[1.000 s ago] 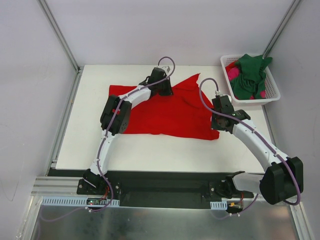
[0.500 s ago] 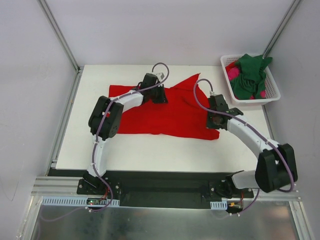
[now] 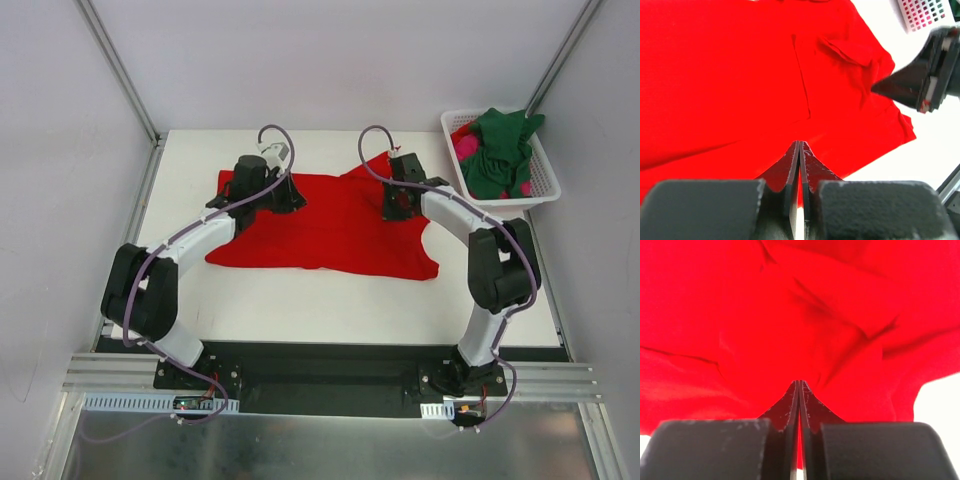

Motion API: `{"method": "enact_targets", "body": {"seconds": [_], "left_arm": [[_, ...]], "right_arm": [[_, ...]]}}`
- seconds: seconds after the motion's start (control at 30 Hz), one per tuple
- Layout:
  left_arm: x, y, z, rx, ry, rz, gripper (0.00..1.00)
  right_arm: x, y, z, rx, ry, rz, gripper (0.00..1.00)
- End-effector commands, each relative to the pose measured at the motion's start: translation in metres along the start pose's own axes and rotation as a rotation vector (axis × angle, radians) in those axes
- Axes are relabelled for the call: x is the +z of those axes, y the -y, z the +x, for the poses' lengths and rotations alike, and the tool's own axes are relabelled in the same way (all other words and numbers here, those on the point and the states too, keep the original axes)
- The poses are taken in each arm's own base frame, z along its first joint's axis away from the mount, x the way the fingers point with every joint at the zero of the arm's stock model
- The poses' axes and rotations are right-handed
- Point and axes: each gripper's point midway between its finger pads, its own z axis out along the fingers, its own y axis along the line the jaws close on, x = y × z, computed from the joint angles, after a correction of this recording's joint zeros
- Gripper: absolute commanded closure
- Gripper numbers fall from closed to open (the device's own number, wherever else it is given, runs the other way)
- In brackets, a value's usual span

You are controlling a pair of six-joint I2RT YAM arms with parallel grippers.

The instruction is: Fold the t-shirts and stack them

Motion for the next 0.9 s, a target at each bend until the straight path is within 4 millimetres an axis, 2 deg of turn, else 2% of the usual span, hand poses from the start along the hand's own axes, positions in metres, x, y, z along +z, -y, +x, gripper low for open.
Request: {"method": "enact_targets", "body": {"seconds": [0.0, 0.3, 0.37, 0.6, 0.87], "left_arm": [[-0.012, -0.009, -0.006, 0.020, 0.039, -0.015, 1.00], [-0.026, -0.016, -0.006, 0.025, 0.057, -0.033, 1.00], [-0.027, -0.019, -0.001, 0.022, 0.051, -0.041, 1.00], [-0.034, -0.027, 0.002, 0.020, 0.056, -0.061, 1.00], [-0.039, -0.032, 0.001, 0.014, 0.064, -0.070, 1.00]], "right_arm": [[0.012, -0.010, -0.021, -0.022, 0.022, -0.025, 0.99], [0.041, -0.005, -0.038, -0.055, 0.011, 0.037, 0.99], [0.042, -0.006, -0.047, -0.080, 0.025, 0.040, 0.99], [0.049, 0.001, -0.059, -0.107, 0.025, 0.091, 0.99], [0.054, 0.001, -0.058, -0.114, 0.007, 0.092, 0.99]]}}
